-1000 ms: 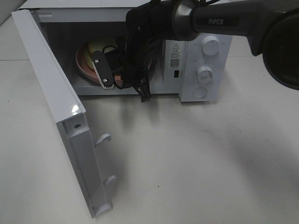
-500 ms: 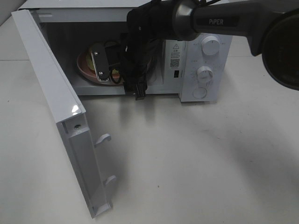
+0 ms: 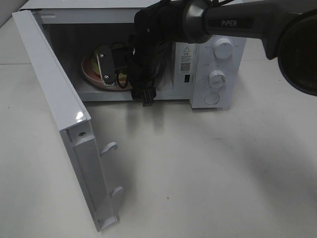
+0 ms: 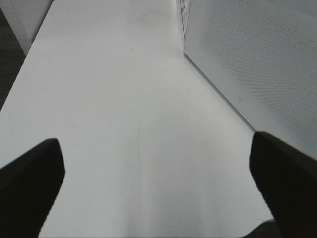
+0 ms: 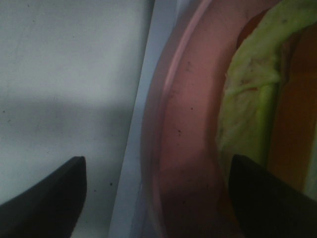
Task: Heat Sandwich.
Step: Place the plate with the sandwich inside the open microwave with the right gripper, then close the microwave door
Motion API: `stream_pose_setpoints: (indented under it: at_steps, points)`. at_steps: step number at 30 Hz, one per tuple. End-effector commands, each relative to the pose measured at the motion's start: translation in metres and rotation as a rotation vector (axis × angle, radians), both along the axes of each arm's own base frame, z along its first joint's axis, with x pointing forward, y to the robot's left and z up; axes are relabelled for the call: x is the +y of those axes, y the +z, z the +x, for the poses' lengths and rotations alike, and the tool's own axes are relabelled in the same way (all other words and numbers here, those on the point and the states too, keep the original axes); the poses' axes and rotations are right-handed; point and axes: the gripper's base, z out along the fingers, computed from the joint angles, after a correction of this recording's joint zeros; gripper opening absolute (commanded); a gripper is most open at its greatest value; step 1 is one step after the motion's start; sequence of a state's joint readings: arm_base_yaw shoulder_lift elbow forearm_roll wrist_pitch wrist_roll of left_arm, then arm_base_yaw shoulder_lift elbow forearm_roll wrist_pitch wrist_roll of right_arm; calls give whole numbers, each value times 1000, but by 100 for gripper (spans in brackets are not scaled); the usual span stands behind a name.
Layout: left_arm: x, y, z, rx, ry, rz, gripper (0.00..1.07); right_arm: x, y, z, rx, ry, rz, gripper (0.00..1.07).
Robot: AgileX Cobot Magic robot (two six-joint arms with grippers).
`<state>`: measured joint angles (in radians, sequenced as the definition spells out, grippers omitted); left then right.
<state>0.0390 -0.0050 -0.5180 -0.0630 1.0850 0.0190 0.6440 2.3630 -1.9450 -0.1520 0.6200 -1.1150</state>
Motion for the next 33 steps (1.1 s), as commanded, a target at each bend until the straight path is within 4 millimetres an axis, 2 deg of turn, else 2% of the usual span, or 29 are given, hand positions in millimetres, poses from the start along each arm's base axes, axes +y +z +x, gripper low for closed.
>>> stream_pose_setpoints:
  at_steps: [1,10,22,33]
  points:
    - [0,1,-3,-34,5,1,96,0,3,1,-5,-11,9,76]
    - [0,1,-3,-34,5,1,96,-7,11,-15,-43,2,51,76]
    - [0,1,-3,-34,5,1,96,-34,17,-52,-41,16,44,76]
    - [0,1,-3,-34,5,1,96,-63,34,-94,-25,-2,61,76]
